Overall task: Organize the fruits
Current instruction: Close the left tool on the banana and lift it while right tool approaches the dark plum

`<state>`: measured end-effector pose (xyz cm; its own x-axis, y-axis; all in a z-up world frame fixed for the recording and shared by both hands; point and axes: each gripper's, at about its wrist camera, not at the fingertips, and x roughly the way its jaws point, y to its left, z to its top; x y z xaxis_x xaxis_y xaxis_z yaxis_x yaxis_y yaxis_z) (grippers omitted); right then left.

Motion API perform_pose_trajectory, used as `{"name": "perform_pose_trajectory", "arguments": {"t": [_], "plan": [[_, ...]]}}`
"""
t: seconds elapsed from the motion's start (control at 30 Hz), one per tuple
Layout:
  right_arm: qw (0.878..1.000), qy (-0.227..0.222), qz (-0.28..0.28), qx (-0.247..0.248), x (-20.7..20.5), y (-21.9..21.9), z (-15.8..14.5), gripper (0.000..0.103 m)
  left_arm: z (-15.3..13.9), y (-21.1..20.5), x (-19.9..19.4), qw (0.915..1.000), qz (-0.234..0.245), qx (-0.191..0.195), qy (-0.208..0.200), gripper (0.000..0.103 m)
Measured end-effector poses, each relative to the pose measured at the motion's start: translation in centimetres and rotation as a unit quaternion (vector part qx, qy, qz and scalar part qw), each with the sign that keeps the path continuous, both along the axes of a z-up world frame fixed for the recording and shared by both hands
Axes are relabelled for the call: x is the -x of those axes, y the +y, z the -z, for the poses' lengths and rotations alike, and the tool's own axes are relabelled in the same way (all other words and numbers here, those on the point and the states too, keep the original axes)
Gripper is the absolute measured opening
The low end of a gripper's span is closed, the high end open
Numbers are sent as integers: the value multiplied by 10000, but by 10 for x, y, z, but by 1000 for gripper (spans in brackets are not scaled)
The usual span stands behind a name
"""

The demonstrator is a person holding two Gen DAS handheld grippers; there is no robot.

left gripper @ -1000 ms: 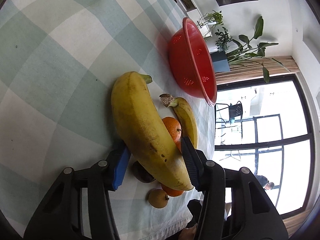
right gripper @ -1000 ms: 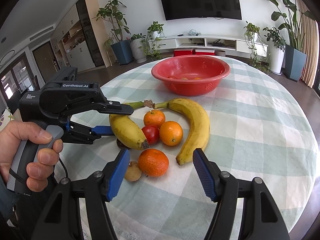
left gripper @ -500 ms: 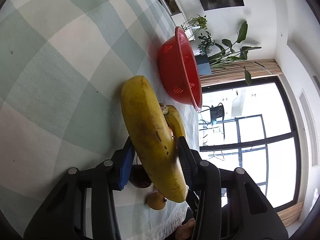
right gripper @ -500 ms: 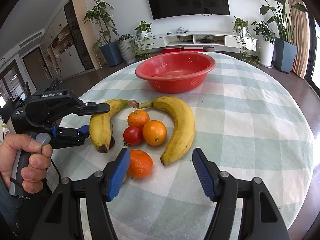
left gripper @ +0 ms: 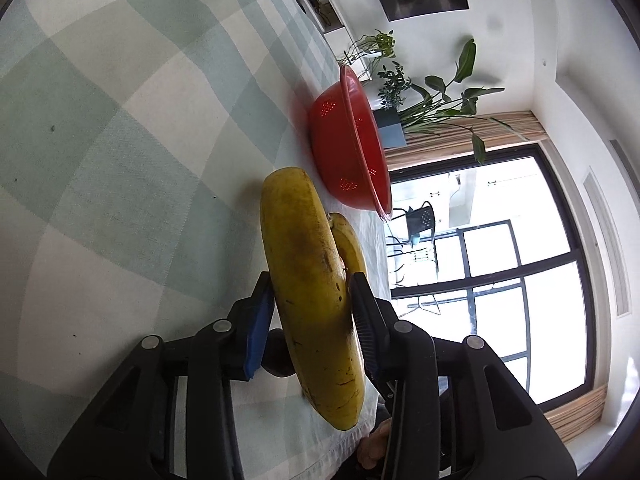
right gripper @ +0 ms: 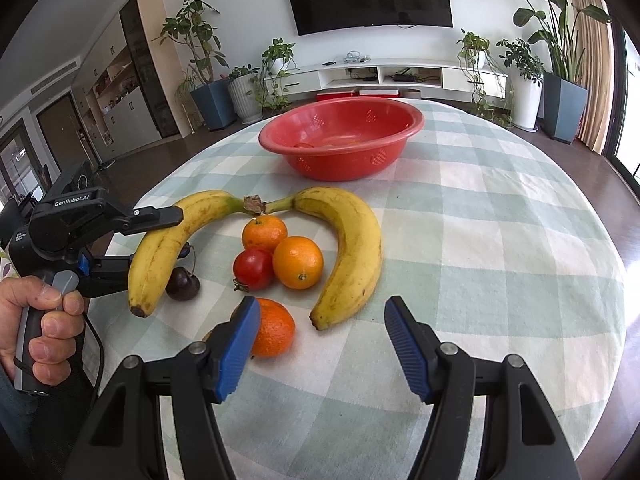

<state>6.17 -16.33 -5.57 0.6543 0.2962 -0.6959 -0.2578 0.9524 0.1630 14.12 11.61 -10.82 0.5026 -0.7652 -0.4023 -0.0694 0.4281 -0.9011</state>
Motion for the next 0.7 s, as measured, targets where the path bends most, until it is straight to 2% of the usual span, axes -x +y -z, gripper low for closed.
{"name": "perform_pose_trajectory", "arguments": {"t": [0.17,0.43,0.53,0.7], "plan": [[9998,-205,-15,-58,3,-1,-6,67,0,6,8,9996,25,246,-102,35],[9998,-210,-76,-11,3,2,-6,61,-2,15,18,9981,44,559,-238,34],[9997,-221,-139,-8,4,3,-7,61,-5,22,24,9979,7,590,-279,34],[9989,-306,-356,61,8,14,-10,61,-8,33,34,9987,-62,417,-278,32]]}}
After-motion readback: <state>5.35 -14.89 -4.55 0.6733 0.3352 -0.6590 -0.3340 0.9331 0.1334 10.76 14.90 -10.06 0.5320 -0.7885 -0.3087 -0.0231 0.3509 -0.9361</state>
